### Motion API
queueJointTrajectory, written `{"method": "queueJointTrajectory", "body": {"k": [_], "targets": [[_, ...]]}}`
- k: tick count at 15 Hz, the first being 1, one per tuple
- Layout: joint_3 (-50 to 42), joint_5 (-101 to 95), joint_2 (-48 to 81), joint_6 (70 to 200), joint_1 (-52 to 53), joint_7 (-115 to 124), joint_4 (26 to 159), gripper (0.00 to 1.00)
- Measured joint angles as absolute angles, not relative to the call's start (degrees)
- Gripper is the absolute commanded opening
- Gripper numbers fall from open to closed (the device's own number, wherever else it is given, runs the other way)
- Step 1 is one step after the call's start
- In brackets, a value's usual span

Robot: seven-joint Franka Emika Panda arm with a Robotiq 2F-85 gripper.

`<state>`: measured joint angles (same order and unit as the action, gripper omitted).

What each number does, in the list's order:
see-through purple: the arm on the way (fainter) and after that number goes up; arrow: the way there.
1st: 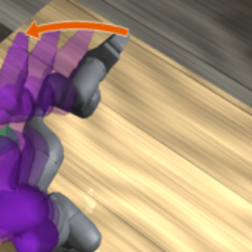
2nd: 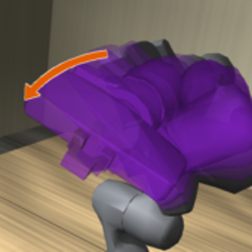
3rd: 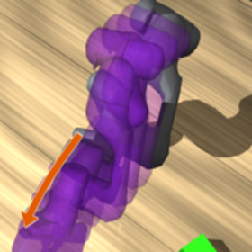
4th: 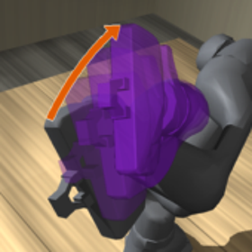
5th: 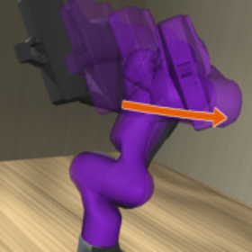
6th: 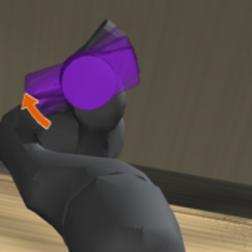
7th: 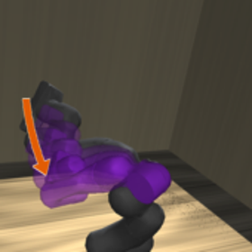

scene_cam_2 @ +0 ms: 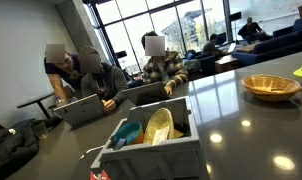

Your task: Use the fork to pick up a piece of food

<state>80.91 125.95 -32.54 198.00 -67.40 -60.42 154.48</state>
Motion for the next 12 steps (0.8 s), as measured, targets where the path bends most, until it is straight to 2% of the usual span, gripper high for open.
{"method": "queueJointTrajectory", "body": {"k": [1,12], "targets": [[80.9,125.9,-32.5,198.0,-67.4,-60.4,154.5,0.01],[80.2,126.6,-32.4,197.7,-65.8,-60.3,154.4,0.01]]}}
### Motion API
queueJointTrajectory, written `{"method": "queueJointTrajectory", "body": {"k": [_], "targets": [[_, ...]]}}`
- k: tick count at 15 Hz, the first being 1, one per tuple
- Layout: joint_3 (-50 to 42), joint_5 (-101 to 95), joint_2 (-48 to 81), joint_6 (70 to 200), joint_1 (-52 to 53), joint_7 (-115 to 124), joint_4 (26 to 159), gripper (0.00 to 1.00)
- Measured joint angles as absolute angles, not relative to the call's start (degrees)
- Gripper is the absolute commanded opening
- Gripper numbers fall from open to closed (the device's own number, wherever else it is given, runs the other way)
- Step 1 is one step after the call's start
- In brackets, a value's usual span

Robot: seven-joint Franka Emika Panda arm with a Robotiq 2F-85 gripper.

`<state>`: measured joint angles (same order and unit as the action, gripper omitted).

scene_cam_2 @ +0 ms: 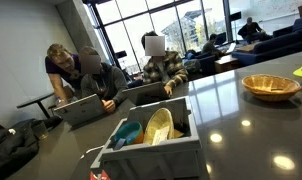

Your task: Use the fork to pick up a piece of food

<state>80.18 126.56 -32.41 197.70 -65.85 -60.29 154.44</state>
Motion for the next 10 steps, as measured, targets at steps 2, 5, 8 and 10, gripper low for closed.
{"method": "queueJointTrajectory", "body": {"k": [2,5,8,10], "targets": [[78.0,120.5,-30.8,197.7,-61.7,-52.6,156.3,0.01],[73.3,113.9,-28.1,197.6,-53.2,-42.5,159.5,0.01],[72.8,118.8,-27.2,197.9,-50.9,-45.3,159.5,0.01],[73.9,122.2,-27.1,197.7,-52.7,-48.8,159.4,0.01]]}}
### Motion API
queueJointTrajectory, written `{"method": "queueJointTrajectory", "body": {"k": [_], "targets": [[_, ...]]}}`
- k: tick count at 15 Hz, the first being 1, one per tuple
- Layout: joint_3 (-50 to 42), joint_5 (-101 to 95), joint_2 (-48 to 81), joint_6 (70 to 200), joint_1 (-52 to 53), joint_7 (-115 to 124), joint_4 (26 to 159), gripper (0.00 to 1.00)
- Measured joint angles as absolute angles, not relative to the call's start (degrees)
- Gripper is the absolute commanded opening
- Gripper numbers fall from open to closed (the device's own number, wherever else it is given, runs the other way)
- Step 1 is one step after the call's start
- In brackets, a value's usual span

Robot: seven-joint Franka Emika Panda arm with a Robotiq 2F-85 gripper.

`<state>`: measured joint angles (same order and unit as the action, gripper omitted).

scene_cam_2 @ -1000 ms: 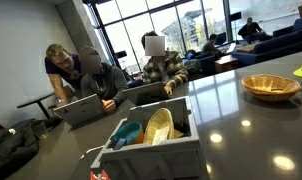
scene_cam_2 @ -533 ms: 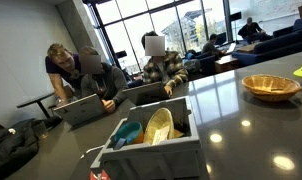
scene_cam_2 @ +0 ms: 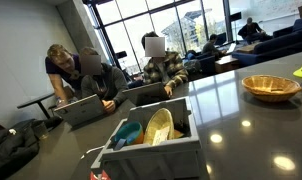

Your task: Use the fork to pick up a piece of food

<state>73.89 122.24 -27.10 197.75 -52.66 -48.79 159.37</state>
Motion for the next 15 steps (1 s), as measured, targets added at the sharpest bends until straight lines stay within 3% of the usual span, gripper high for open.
{"method": "queueJointTrajectory", "body": {"k": [15], "targets": [[79.8,123.2,-28.0,197.7,-66.6,-53.6,156.5,0.01]]}}
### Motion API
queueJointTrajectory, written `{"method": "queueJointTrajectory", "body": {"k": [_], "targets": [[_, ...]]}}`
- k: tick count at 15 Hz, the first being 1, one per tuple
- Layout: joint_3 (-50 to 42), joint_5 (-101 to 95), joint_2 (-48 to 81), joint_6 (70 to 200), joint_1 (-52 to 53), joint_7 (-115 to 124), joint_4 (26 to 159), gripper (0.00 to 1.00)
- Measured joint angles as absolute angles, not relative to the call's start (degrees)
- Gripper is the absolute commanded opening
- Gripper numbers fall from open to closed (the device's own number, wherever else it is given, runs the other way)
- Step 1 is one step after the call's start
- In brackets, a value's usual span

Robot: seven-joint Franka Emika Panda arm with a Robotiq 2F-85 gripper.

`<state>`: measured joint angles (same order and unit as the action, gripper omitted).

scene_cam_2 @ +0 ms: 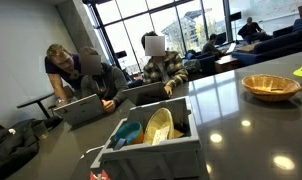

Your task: Use the fork to pick up a piece of food

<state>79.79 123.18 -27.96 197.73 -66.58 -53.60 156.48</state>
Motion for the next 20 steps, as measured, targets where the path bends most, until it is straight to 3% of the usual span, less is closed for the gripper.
{"method": "queueJointTrajectory", "body": {"k": [12,20], "targets": [[84.8,119.0,-20.8,198.2,-71.9,-54.2,152.7,0.01],[104.3,119.6,-15.8,196.2,-98.3,-57.3,150.5,0.01]]}}
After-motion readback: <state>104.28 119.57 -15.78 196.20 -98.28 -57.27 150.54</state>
